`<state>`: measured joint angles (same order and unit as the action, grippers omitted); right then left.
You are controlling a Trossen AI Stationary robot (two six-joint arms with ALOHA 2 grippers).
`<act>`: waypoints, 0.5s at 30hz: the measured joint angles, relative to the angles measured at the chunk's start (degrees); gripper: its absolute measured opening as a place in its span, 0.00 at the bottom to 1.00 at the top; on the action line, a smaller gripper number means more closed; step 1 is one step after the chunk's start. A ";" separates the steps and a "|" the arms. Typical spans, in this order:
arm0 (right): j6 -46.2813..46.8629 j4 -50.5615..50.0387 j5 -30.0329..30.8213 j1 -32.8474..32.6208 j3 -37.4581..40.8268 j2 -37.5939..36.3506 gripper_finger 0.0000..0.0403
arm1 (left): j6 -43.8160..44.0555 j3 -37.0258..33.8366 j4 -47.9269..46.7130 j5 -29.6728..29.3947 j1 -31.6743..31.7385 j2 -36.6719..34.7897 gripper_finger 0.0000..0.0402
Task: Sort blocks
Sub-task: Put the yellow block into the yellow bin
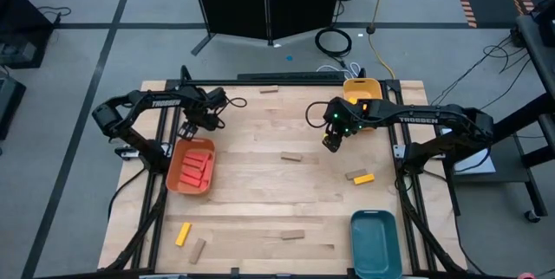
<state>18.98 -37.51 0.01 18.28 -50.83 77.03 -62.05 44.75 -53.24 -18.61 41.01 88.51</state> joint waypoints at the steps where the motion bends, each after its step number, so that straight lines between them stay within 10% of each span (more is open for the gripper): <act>1: 0.00 0.03 0.10 0.00 0.00 0.00 0.59 | -0.13 0.00 0.01 0.35 0.00 0.00 0.51; 15: 0.02 4.40 1.62 0.00 0.00 0.00 0.59 | -0.21 0.00 -0.10 0.75 -0.15 0.00 0.51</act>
<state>19.00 -33.12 1.63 18.28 -50.83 77.03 -62.26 44.75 -53.34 -17.86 40.86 88.51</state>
